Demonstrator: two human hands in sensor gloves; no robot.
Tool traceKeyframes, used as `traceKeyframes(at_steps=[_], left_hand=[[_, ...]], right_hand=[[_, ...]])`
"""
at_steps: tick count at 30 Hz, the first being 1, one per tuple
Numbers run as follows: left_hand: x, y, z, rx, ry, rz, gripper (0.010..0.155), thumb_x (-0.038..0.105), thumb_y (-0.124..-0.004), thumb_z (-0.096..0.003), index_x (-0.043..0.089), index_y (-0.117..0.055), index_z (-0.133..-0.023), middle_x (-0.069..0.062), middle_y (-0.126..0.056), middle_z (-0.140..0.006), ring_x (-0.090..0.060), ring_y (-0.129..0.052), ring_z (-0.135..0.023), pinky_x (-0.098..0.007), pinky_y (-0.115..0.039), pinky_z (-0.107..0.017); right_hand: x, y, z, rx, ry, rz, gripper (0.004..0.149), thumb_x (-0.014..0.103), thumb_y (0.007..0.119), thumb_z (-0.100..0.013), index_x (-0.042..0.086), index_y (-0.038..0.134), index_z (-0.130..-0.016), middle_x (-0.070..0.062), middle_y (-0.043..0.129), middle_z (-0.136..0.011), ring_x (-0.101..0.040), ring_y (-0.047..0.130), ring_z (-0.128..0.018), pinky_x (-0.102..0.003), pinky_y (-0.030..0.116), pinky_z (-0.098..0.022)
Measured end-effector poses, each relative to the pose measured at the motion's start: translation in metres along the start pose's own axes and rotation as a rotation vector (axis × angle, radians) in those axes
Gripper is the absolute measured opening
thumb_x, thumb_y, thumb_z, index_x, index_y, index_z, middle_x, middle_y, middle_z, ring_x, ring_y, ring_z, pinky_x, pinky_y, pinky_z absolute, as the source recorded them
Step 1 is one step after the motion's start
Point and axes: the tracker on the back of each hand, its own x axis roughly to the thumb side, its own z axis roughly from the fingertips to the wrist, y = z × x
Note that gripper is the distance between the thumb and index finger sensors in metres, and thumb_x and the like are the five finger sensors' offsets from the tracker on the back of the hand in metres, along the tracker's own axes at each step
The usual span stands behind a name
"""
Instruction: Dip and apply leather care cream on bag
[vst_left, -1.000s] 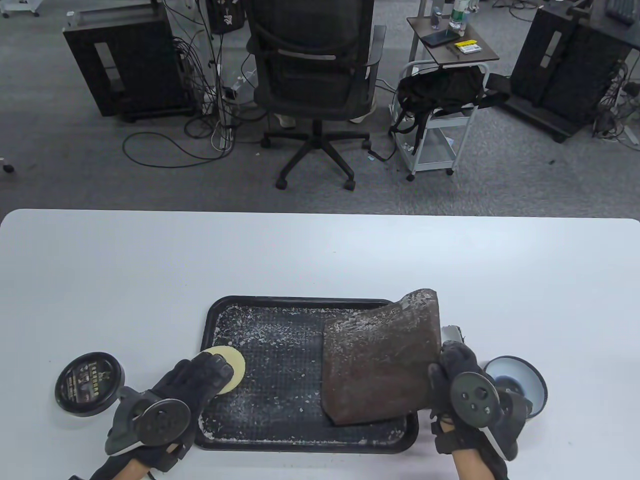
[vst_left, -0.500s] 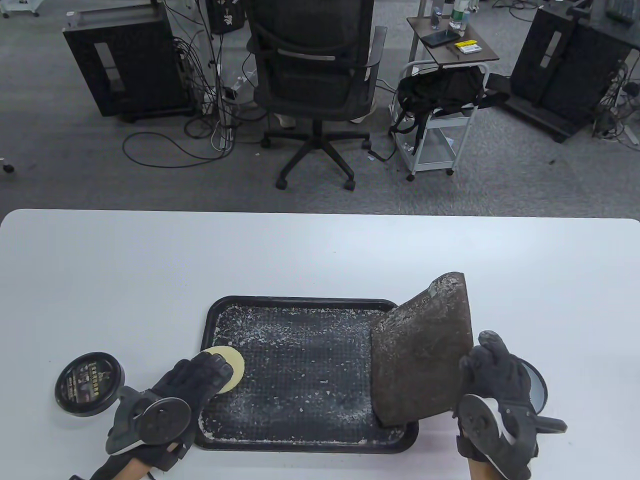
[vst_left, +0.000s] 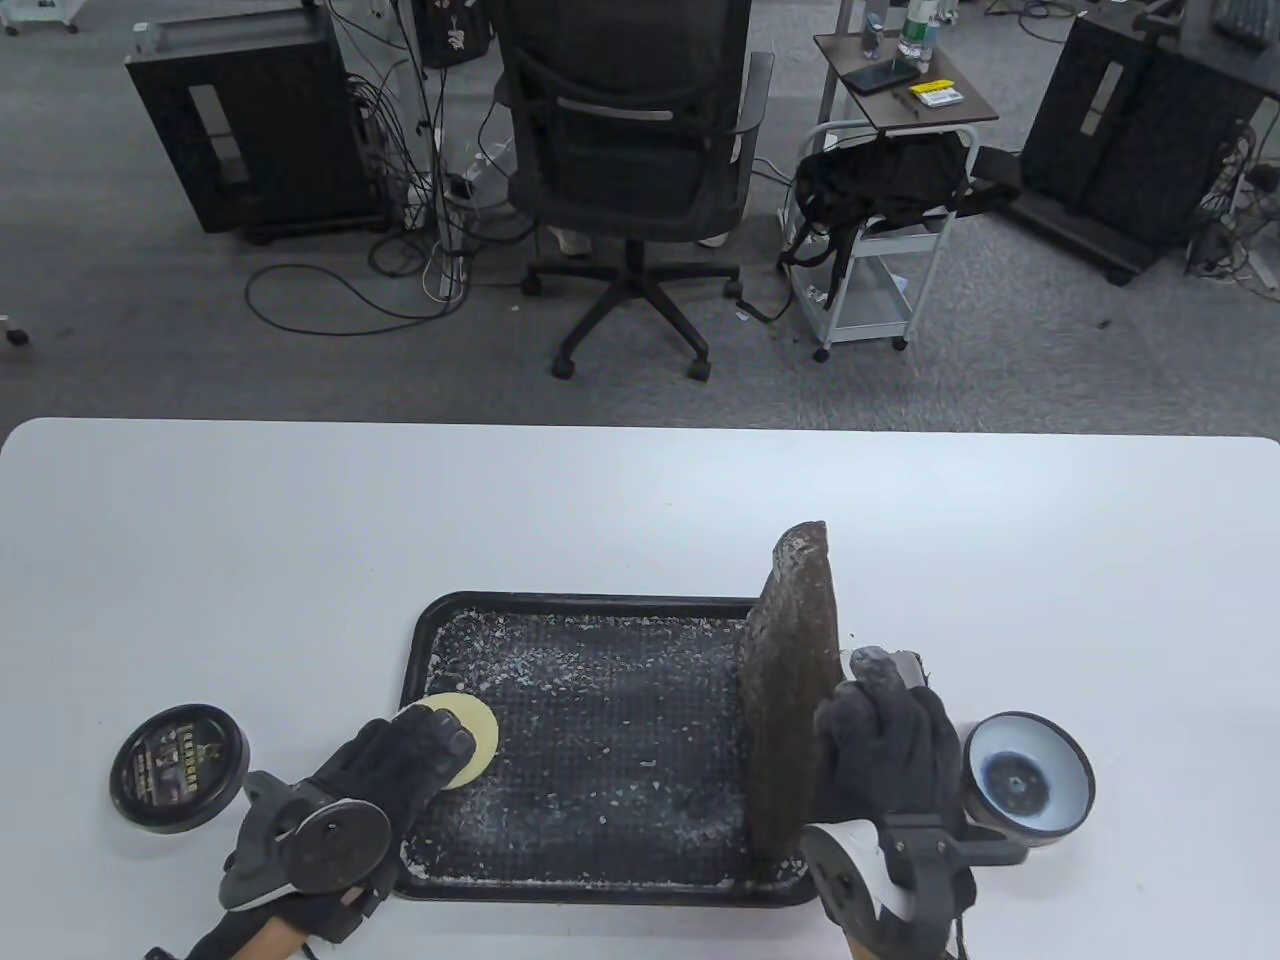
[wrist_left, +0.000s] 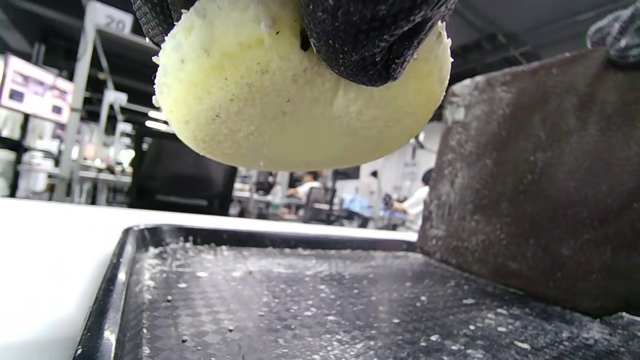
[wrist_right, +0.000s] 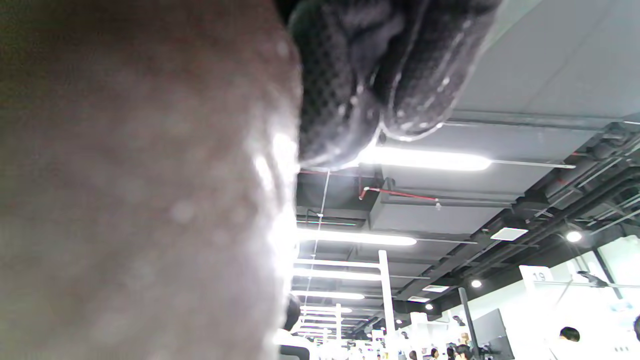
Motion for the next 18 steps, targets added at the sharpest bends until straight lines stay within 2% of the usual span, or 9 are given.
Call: traceKeyframes(at_steps=[8,14,18], left_hand=[[0.002,0.003,0.000,0.022,-0.007,-0.006,0.052,0.028,-0.082,-0.0376,0.040,-0.078,-0.088,0.011,-0.082,-0.097,-0.019,-0.084,-0.091,-0.040,-0.075,-0.066],[-0.006,0.014,0.004,0.110,0.047,0.019,0.052,0.028,-0.082,-0.0377,0.039,-0.078,-0.088,0.010,-0.082,-0.096,-0.020,-0.084,-0.090,-0.040,-0.076,-0.065],[-0.016,0.021,0.007,0.164,0.113,0.050,0.052,0.027,-0.082,-0.0378,0.038,-0.078,-0.088,0.009,-0.083,-0.096,-0.020,-0.085,-0.090,-0.041,-0.075,-0.066]], right_hand=[[0.059,0.008,-0.013,0.034,-0.129,0.007,0.036,0.033,0.091,-0.034,0.011,0.093,-0.063,-0.006,0.089,-0.084,-0.012,0.106,-0.043,-0.041,0.091,-0.052],[0.116,0.020,-0.009,0.083,-0.266,0.005,0.037,0.033,0.091,-0.034,0.011,0.093,-0.064,-0.007,0.090,-0.084,-0.011,0.107,-0.042,-0.040,0.093,-0.050],[0.154,0.033,-0.006,0.168,-0.347,0.009,0.038,0.034,0.092,-0.034,0.012,0.094,-0.064,-0.007,0.091,-0.083,-0.009,0.108,-0.041,-0.038,0.094,-0.049]])
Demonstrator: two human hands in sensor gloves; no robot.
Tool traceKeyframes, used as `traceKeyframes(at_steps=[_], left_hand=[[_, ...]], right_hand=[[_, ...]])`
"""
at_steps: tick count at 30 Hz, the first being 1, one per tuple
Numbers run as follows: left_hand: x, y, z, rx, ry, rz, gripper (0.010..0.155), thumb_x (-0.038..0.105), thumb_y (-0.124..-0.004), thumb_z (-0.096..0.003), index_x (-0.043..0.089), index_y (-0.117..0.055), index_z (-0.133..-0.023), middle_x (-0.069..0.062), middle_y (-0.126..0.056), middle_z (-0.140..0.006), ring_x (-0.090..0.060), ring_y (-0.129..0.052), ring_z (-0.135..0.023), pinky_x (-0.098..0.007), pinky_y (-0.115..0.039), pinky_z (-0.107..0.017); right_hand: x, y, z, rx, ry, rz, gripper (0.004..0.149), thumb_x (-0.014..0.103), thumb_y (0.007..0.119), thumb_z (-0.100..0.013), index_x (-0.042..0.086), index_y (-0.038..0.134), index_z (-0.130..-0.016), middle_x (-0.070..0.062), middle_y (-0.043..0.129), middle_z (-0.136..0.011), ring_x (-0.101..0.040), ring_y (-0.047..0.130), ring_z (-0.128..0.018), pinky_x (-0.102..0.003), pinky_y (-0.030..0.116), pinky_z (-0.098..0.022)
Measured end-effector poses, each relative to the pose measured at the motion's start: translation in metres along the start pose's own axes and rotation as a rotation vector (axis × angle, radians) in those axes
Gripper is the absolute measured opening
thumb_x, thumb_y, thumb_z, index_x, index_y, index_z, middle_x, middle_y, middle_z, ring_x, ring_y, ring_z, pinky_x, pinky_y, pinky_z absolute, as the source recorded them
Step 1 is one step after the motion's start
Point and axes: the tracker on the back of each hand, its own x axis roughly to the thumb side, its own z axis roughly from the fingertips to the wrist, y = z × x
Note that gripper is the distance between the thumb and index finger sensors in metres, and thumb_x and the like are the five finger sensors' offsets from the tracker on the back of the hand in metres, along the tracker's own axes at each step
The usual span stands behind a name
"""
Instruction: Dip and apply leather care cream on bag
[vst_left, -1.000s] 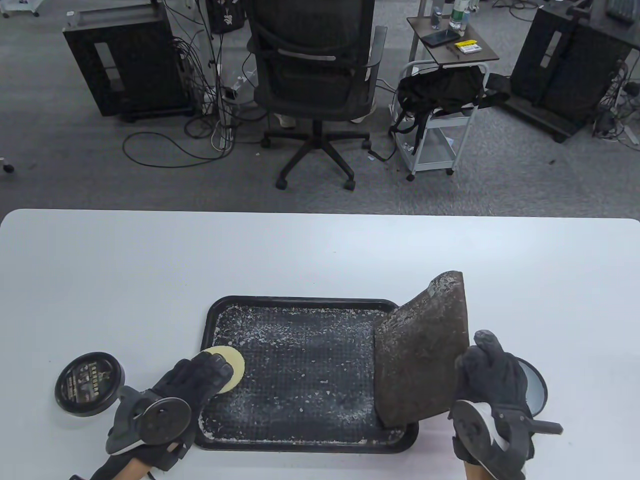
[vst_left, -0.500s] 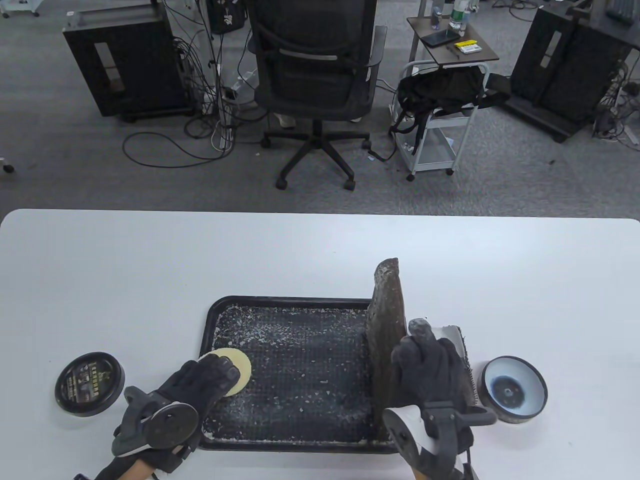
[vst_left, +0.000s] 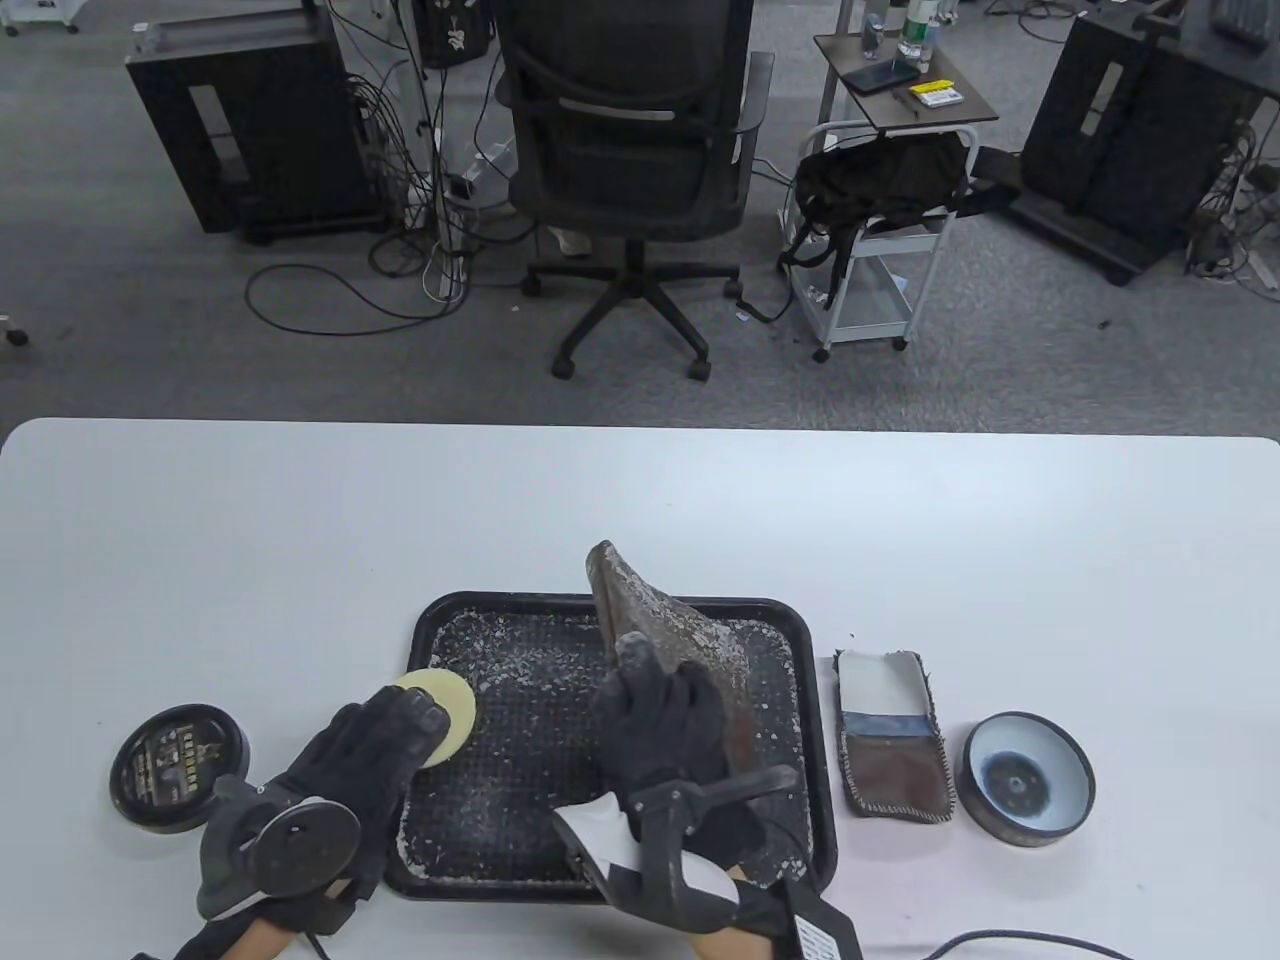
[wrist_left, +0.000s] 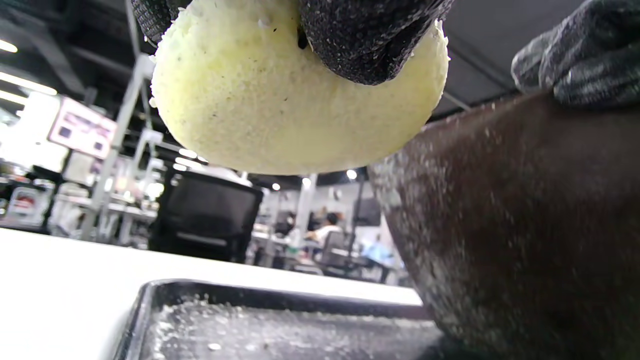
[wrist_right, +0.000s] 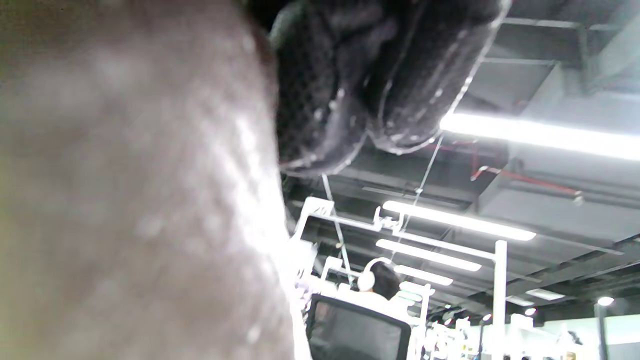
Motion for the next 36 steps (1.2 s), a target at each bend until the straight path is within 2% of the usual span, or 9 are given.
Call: traceKeyframes(at_steps=[6,12,16,19,23,25,30,36], left_hand=[[-0.014,0.006,0.000,0.025,0.072,0.046,0.052,0.027,-0.082,-0.0380,0.038,-0.078,-0.089,0.008,-0.083,-0.096,-0.021,-0.085,-0.090,-0.041,-0.076,-0.065],[-0.021,0.014,0.000,0.051,0.093,0.069,0.052,0.027,-0.082,-0.0381,0.037,-0.078,-0.089,0.008,-0.083,-0.097,-0.021,-0.086,-0.090,-0.041,-0.076,-0.065],[-0.023,0.015,0.000,0.054,0.100,0.075,0.052,0.027,-0.082,-0.0382,0.037,-0.078,-0.089,0.008,-0.083,-0.097,-0.021,-0.086,-0.090,-0.041,-0.076,-0.065],[-0.023,0.015,0.000,0.050,0.104,0.077,0.052,0.027,-0.082,-0.0382,0.037,-0.078,-0.089,0.008,-0.083,-0.097,-0.021,-0.086,-0.090,-0.041,-0.076,-0.065],[-0.023,0.016,0.000,0.047,0.109,0.078,0.052,0.027,-0.082,-0.0383,0.037,-0.078,-0.089,0.008,-0.083,-0.097,-0.021,-0.086,-0.090,-0.041,-0.076,-0.065],[-0.024,0.016,0.000,0.047,0.113,0.081,0.052,0.027,-0.082,-0.0383,0.037,-0.078,-0.089,0.008,-0.083,-0.097,-0.021,-0.086,-0.089,-0.041,-0.076,-0.065],[-0.028,0.017,0.000,0.053,0.133,0.098,0.052,0.027,-0.082,-0.0382,0.037,-0.078,-0.089,0.008,-0.084,-0.096,-0.021,-0.086,-0.089,-0.041,-0.076,-0.065],[-0.029,0.015,-0.001,0.042,0.139,0.097,0.052,0.027,-0.082,-0.0382,0.037,-0.078,-0.089,0.008,-0.084,-0.096,-0.021,-0.086,-0.089,-0.041,-0.076,-0.065]], right_hand=[[0.059,0.037,-0.009,0.176,-0.135,-0.002,0.039,0.034,0.093,-0.033,0.013,0.093,-0.067,-0.007,0.091,-0.084,-0.009,0.108,-0.041,-0.038,0.094,-0.049],[0.114,0.082,0.012,0.355,-0.298,0.002,0.042,0.034,0.092,-0.033,0.013,0.092,-0.069,-0.008,0.089,-0.085,-0.010,0.108,-0.041,-0.039,0.094,-0.050],[0.130,0.092,0.021,0.452,-0.322,-0.084,0.045,0.033,0.092,-0.033,0.012,0.091,-0.073,-0.010,0.087,-0.088,-0.014,0.109,-0.045,-0.041,0.092,-0.052],[0.131,0.100,0.024,0.550,-0.287,-0.204,0.049,0.034,0.091,-0.033,0.011,0.089,-0.077,-0.012,0.084,-0.091,-0.017,0.107,-0.050,-0.043,0.089,-0.053],[0.119,0.110,0.025,0.657,-0.230,-0.415,0.054,0.034,0.090,-0.034,0.010,0.086,-0.082,-0.015,0.079,-0.094,-0.017,0.105,-0.059,-0.044,0.087,-0.054],[0.106,0.112,0.024,0.664,-0.187,-0.467,0.054,0.033,0.090,-0.034,0.010,0.085,-0.083,-0.015,0.079,-0.094,-0.018,0.105,-0.059,-0.044,0.087,-0.054],[0.062,0.108,0.020,0.581,-0.086,-0.458,0.052,0.034,0.089,-0.034,0.011,0.087,-0.081,-0.014,0.081,-0.092,-0.018,0.105,-0.058,-0.044,0.087,-0.053],[-0.018,0.100,0.031,0.478,0.073,-0.371,0.050,0.036,0.088,-0.035,0.012,0.088,-0.080,-0.013,0.083,-0.091,-0.019,0.105,-0.058,-0.045,0.086,-0.054]])
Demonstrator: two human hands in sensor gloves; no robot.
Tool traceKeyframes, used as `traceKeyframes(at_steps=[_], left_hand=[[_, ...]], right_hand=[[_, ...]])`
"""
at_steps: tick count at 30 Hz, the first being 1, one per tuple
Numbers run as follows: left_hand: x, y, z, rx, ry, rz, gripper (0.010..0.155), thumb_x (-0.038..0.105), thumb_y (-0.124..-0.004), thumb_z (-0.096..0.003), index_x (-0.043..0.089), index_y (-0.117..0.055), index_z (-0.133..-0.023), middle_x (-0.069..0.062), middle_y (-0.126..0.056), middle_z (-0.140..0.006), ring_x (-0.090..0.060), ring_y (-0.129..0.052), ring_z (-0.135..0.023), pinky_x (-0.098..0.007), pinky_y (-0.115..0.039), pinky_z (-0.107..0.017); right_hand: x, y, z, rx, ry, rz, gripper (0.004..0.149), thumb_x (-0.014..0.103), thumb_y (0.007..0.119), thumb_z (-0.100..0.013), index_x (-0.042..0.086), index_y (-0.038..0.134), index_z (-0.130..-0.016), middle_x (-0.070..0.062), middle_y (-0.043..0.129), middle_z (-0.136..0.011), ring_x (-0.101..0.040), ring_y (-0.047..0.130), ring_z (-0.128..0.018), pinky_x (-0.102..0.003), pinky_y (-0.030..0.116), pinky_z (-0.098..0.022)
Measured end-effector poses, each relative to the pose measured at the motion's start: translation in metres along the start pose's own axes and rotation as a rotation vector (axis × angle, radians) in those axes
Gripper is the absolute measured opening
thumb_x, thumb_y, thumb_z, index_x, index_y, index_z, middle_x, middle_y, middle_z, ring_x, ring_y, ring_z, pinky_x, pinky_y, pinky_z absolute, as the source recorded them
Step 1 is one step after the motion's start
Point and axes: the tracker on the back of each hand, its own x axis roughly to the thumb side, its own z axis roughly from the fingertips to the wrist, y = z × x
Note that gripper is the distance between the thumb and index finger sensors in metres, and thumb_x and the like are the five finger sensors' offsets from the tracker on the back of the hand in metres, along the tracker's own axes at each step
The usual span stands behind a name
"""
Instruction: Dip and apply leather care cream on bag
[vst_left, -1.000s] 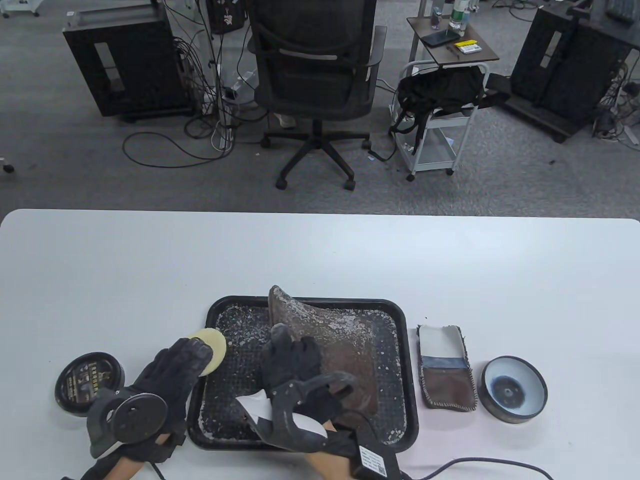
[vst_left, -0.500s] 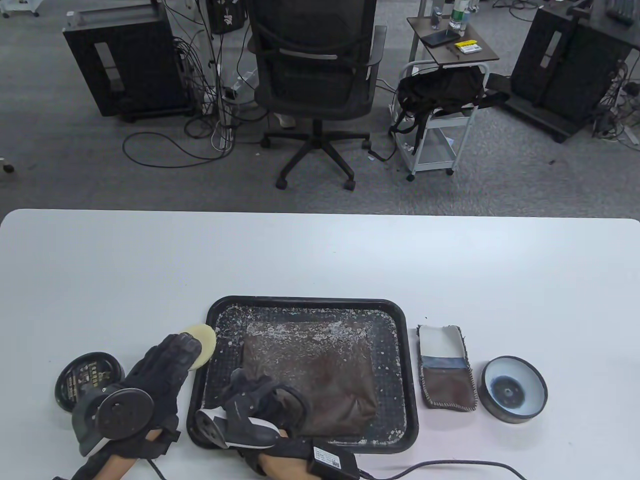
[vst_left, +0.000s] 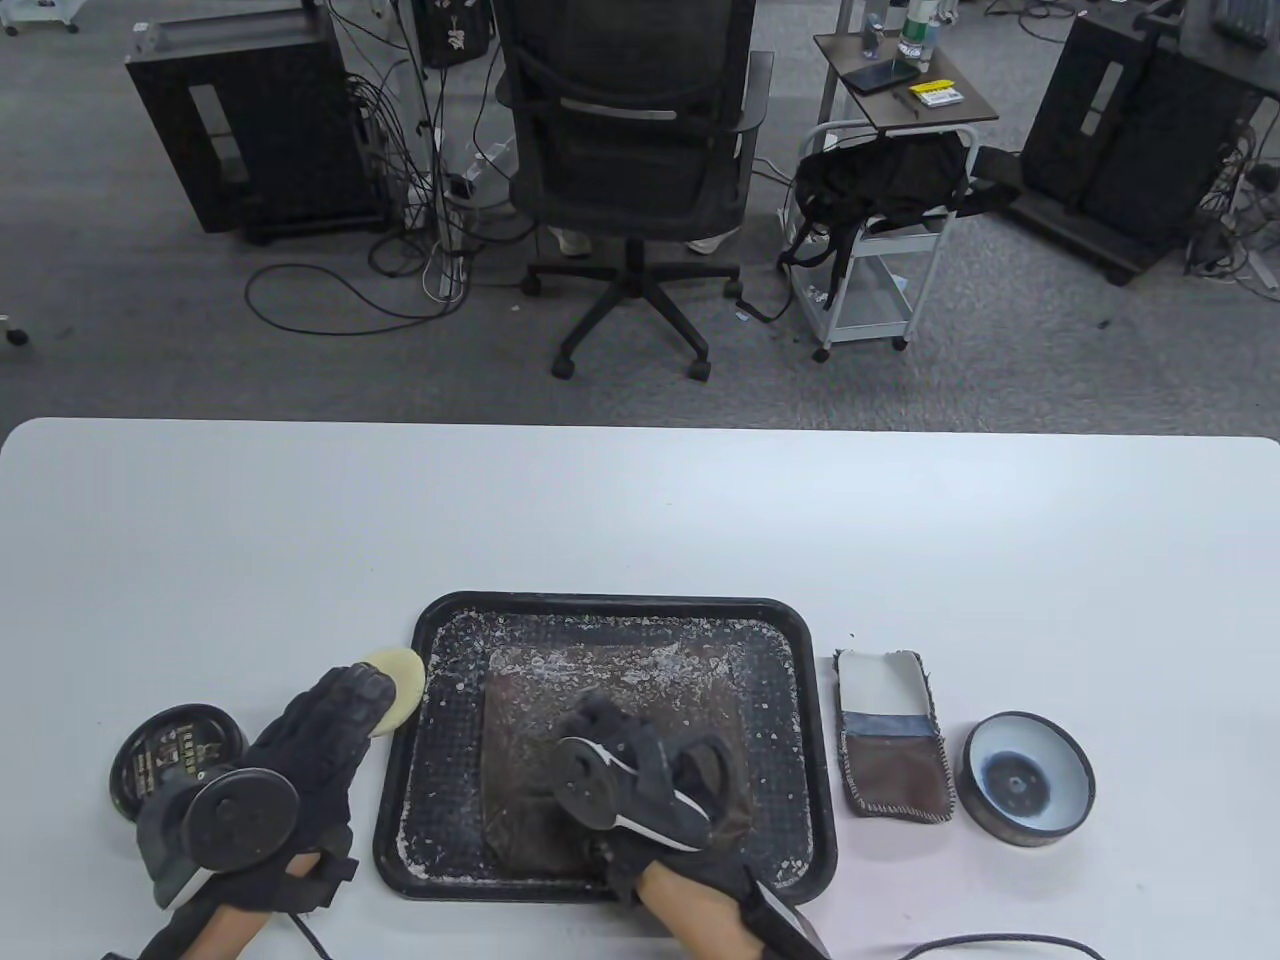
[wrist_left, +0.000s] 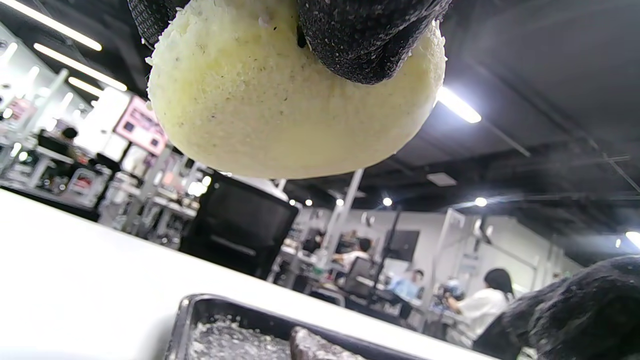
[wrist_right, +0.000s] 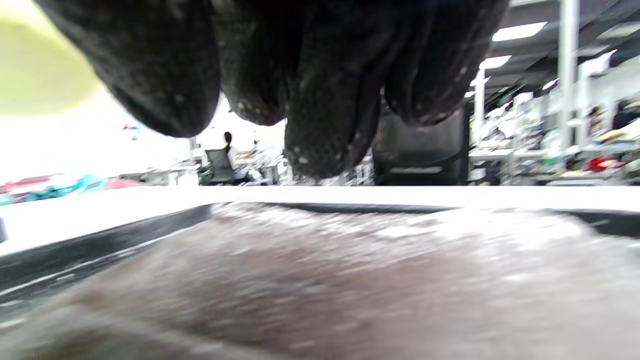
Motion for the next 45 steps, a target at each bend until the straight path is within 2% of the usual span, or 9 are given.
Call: traceKeyframes(at_steps=[5,9,11,16,19,26,31,36,45], left_hand=[[0.001,-0.001,0.000,-0.004,-0.008,-0.009,0.052,0.027,-0.082,-0.0382,0.037,-0.078,-0.089,0.008,-0.084,-0.096,-0.021,-0.086,-0.089,-0.041,-0.076,-0.065],[0.004,-0.003,0.001,-0.008,-0.022,-0.024,0.052,0.027,-0.082,-0.0382,0.038,-0.078,-0.089,0.008,-0.084,-0.096,-0.021,-0.086,-0.089,-0.041,-0.076,-0.065],[0.006,-0.005,0.001,-0.016,-0.028,-0.036,0.052,0.027,-0.082,-0.0382,0.038,-0.078,-0.089,0.008,-0.084,-0.096,-0.021,-0.086,-0.089,-0.041,-0.076,-0.065],[0.009,-0.008,0.002,-0.027,-0.035,-0.059,0.052,0.027,-0.082,-0.0381,0.038,-0.079,-0.088,0.009,-0.084,-0.096,-0.021,-0.086,-0.090,-0.041,-0.076,-0.065],[0.010,-0.010,0.002,-0.033,-0.041,-0.066,0.052,0.027,-0.082,-0.0382,0.038,-0.079,-0.089,0.008,-0.084,-0.096,-0.021,-0.086,-0.090,-0.041,-0.076,-0.065],[0.010,-0.011,0.002,-0.039,-0.034,-0.074,0.052,0.027,-0.082,-0.0383,0.038,-0.078,-0.089,0.008,-0.084,-0.097,-0.021,-0.086,-0.090,-0.041,-0.076,-0.066],[0.011,-0.011,0.003,-0.041,-0.027,-0.090,0.052,0.027,-0.081,-0.0382,0.038,-0.078,-0.089,0.008,-0.084,-0.097,-0.021,-0.086,-0.090,-0.041,-0.076,-0.065],[0.014,-0.012,0.004,-0.042,-0.034,-0.102,0.052,0.028,-0.081,-0.0382,0.038,-0.078,-0.089,0.009,-0.084,-0.096,-0.021,-0.086,-0.090,-0.041,-0.076,-0.065],[0.016,-0.015,0.006,-0.046,-0.056,-0.114,0.052,0.028,-0.081,-0.0381,0.038,-0.078,-0.089,0.009,-0.084,-0.096,-0.021,-0.086,-0.090,-0.041,-0.076,-0.065]], right_hand=[[-0.086,-0.011,0.026,-0.072,0.192,0.166,0.049,0.039,0.085,-0.038,0.011,0.090,-0.078,-0.014,0.085,-0.090,-0.020,0.105,-0.057,-0.044,0.087,-0.051],[-0.153,-0.019,0.046,-0.086,0.394,0.129,0.050,0.039,0.084,-0.038,0.009,0.090,-0.078,-0.015,0.084,-0.091,-0.022,0.103,-0.059,-0.046,0.085,-0.052],[-0.188,-0.026,0.056,-0.102,0.489,0.170,0.052,0.039,0.084,-0.038,0.008,0.089,-0.080,-0.015,0.082,-0.092,-0.024,0.102,-0.062,-0.048,0.083,-0.053],[-0.252,-0.036,0.080,-0.137,0.644,0.349,0.054,0.040,0.084,-0.039,0.008,0.088,-0.081,-0.015,0.080,-0.094,-0.023,0.099,-0.065,-0.047,0.082,-0.054],[-0.287,-0.032,0.099,-0.118,0.789,0.320,0.056,0.041,0.084,-0.039,0.006,0.087,-0.083,-0.016,0.077,-0.095,-0.025,0.097,-0.067,-0.048,0.081,-0.055],[-0.331,-0.031,0.133,-0.095,1.098,0.149,0.063,0.039,0.083,-0.040,-0.002,0.080,-0.089,-0.022,0.063,-0.101,-0.038,0.083,-0.080,-0.057,0.070,-0.060],[-0.353,-0.020,0.159,0.018,1.297,-0.019,0.063,0.037,0.079,-0.042,-0.005,0.079,-0.088,-0.024,0.060,-0.101,-0.042,0.079,-0.080,-0.057,0.070,-0.059],[-0.356,-0.008,0.162,0.107,1.319,-0.072,0.064,0.040,0.070,-0.044,-0.006,0.079,-0.088,-0.024,0.059,-0.101,-0.043,0.077,-0.081,-0.058,0.068,-0.059],[-0.352,-0.002,0.158,0.124,1.313,-0.094,0.062,0.034,0.061,-0.045,-0.008,0.075,-0.089,-0.022,0.054,-0.103,-0.048,0.066,-0.085,-0.060,0.062,-0.062]])
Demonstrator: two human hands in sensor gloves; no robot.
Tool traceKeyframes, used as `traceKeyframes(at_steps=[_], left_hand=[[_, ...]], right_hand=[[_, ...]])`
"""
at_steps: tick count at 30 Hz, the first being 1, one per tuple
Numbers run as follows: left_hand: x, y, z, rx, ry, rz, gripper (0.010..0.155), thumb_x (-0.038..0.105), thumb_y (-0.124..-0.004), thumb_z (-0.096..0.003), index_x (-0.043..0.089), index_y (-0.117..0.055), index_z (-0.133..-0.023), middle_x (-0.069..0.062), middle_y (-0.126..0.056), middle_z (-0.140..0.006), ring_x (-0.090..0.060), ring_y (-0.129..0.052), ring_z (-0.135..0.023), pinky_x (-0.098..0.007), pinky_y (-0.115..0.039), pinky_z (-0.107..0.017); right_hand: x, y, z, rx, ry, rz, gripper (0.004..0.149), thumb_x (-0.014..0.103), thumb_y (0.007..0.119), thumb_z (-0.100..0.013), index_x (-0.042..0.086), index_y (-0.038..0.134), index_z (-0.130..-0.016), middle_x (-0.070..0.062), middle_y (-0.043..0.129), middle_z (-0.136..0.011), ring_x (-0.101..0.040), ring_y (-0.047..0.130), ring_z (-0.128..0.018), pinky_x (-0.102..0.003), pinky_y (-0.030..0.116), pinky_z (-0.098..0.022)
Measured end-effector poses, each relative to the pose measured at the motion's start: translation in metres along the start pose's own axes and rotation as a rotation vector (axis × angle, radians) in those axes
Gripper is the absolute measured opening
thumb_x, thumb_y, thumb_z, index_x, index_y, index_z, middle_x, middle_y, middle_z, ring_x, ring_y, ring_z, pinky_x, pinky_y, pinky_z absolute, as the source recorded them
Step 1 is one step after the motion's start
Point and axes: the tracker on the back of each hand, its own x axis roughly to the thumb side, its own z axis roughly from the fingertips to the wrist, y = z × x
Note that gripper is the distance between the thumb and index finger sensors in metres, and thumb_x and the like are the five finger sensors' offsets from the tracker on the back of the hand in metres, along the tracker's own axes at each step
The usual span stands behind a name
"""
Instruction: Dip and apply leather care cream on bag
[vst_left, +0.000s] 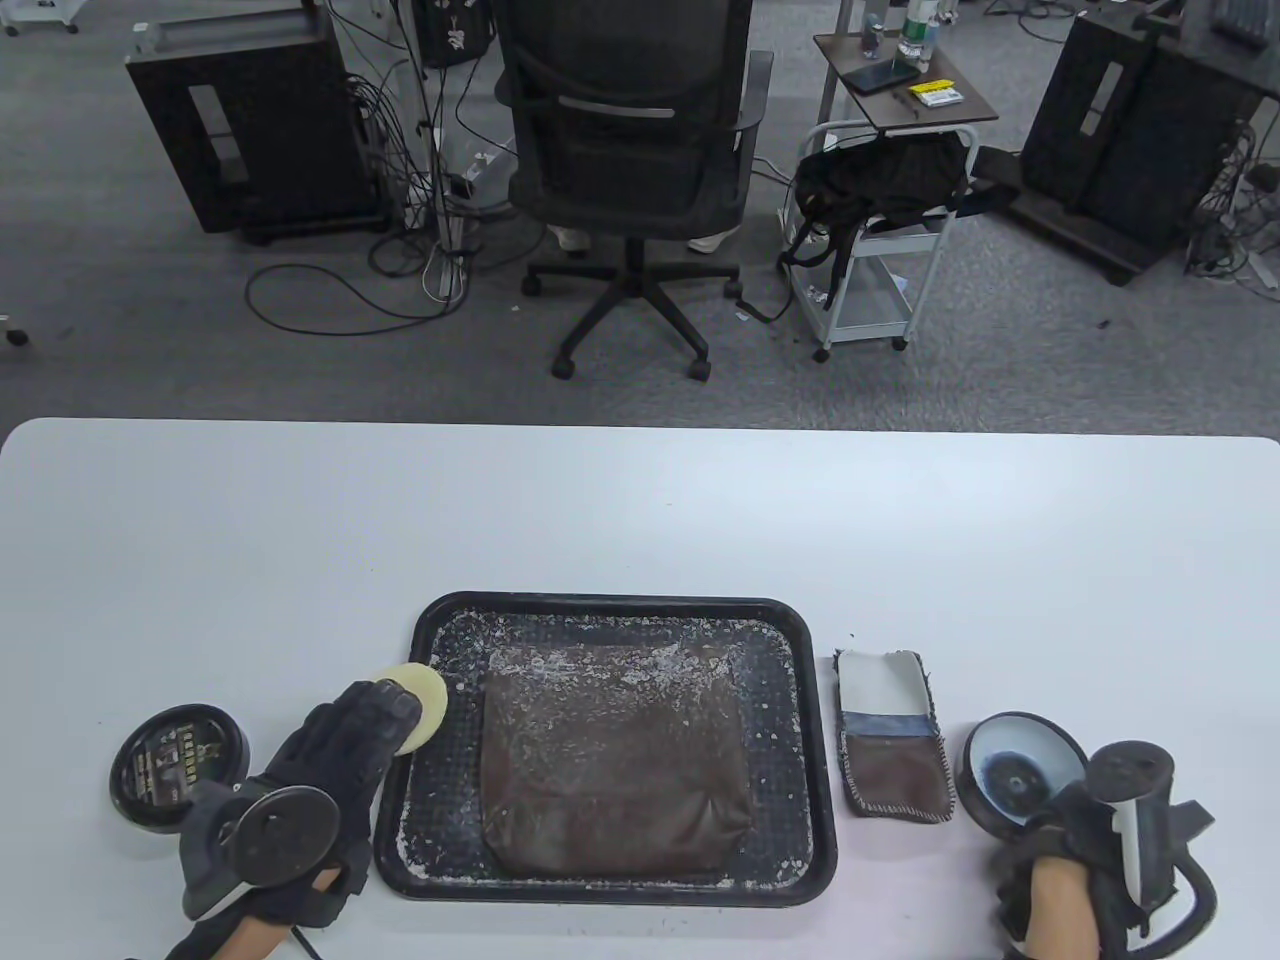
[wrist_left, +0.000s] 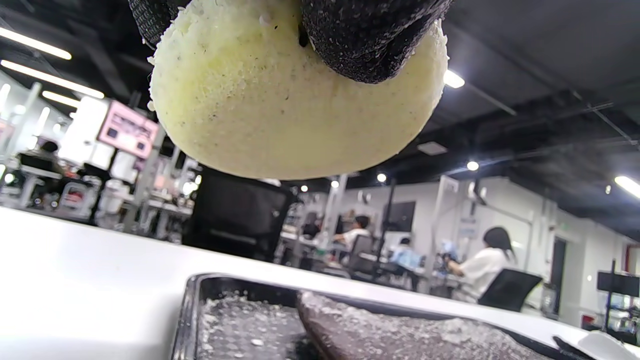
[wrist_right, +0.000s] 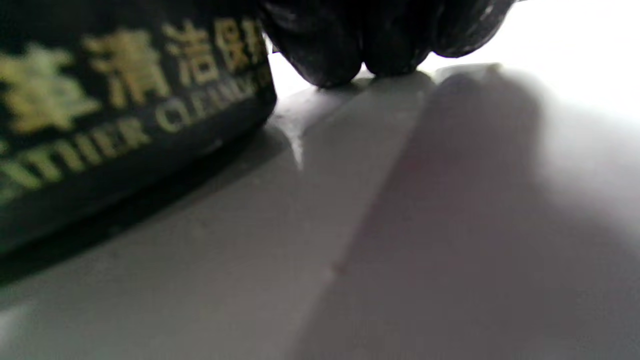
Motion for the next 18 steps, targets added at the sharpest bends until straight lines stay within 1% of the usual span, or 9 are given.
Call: traceKeyframes(at_steps=[2,4,7,8,10,13,15,17,18], left_hand=[[0.000,-0.001,0.000,-0.002,-0.002,-0.001,0.051,0.028,-0.081,-0.0382,0.038,-0.078,-0.089,0.009,-0.084,-0.096,-0.021,-0.086,-0.090,-0.041,-0.076,-0.065],[0.001,-0.002,0.000,-0.005,-0.003,-0.004,0.052,0.028,-0.081,-0.0381,0.038,-0.078,-0.089,0.009,-0.084,-0.096,-0.020,-0.086,-0.090,-0.041,-0.076,-0.065],[0.001,-0.003,0.000,-0.011,-0.003,-0.010,0.052,0.028,-0.081,-0.0381,0.038,-0.079,-0.088,0.009,-0.084,-0.096,-0.020,-0.086,-0.090,-0.041,-0.076,-0.065],[0.002,-0.004,0.000,-0.012,-0.004,-0.011,0.051,0.028,-0.081,-0.0381,0.038,-0.079,-0.088,0.009,-0.084,-0.096,-0.020,-0.086,-0.090,-0.041,-0.076,-0.065],[0.002,-0.004,0.000,-0.013,-0.004,-0.013,0.052,0.028,-0.081,-0.0381,0.038,-0.078,-0.089,0.009,-0.084,-0.096,-0.020,-0.086,-0.090,-0.041,-0.076,-0.065],[0.003,-0.005,0.000,-0.014,-0.006,-0.014,0.052,0.028,-0.081,-0.0380,0.038,-0.079,-0.088,0.009,-0.084,-0.096,-0.020,-0.086,-0.090,-0.041,-0.076,-0.065],[0.004,-0.006,0.000,-0.016,-0.008,-0.016,0.051,0.028,-0.081,-0.0380,0.038,-0.079,-0.088,0.009,-0.084,-0.096,-0.020,-0.087,-0.089,-0.041,-0.076,-0.065],[0.004,-0.007,0.000,-0.016,-0.010,-0.018,0.051,0.028,-0.081,-0.0381,0.038,-0.079,-0.088,0.009,-0.084,-0.096,-0.020,-0.087,-0.089,-0.041,-0.076,-0.065],[0.005,-0.007,0.000,-0.015,-0.011,-0.019,0.051,0.028,-0.081,-0.0380,0.038,-0.079,-0.088,0.009,-0.084,-0.096,-0.021,-0.087,-0.089,-0.041,-0.077,-0.065]], right_hand=[[0.000,-0.004,0.001,-0.038,-0.008,0.001,0.060,0.033,0.061,-0.045,-0.006,0.080,-0.085,-0.019,0.061,-0.102,-0.047,0.071,-0.083,-0.059,0.065,-0.061],[-0.001,-0.009,0.003,-0.088,-0.001,-0.070,0.057,0.033,0.062,-0.044,-0.003,0.088,-0.079,-0.017,0.074,-0.096,-0.044,0.082,-0.079,-0.058,0.073,-0.058],[-0.003,-0.015,0.004,-0.120,-0.010,-0.157,0.057,0.034,0.064,-0.044,-0.003,0.091,-0.077,-0.022,0.079,-0.092,-0.044,0.091,-0.072,-0.057,0.080,-0.053],[-0.003,-0.017,0.005,-0.135,-0.017,-0.169,0.058,0.035,0.064,-0.043,-0.003,0.091,-0.077,-0.024,0.080,-0.090,-0.042,0.096,-0.069,-0.054,0.083,-0.051],[-0.002,-0.023,0.007,-0.183,-0.045,-0.221,0.059,0.037,0.065,-0.043,-0.004,0.091,-0.078,-0.030,0.081,-0.085,-0.030,0.107,-0.056,-0.047,0.090,-0.045],[0.001,-0.032,0.013,-0.291,-0.084,-0.268,0.059,0.037,0.065,-0.044,-0.005,0.091,-0.077,-0.033,0.083,-0.081,-0.022,0.111,-0.047,-0.044,0.093,-0.042],[0.003,-0.037,0.016,-0.331,-0.114,-0.296,0.059,0.039,0.065,-0.044,-0.003,0.091,-0.077,-0.031,0.084,-0.081,-0.019,0.112,-0.044,-0.043,0.093,-0.042],[0.005,-0.041,0.020,-0.361,-0.160,-0.368,0.059,0.042,0.067,-0.044,-0.002,0.091,-0.077,-0.029,0.085,-0.082,-0.018,0.110,-0.043,-0.043,0.093,-0.043],[0.007,-0.043,0.022,-0.374,-0.212,-0.430,0.060,0.043,0.069,-0.044,-0.002,0.090,-0.078,-0.030,0.084,-0.082,-0.019,0.109,-0.044,-0.046,0.092,-0.044]])
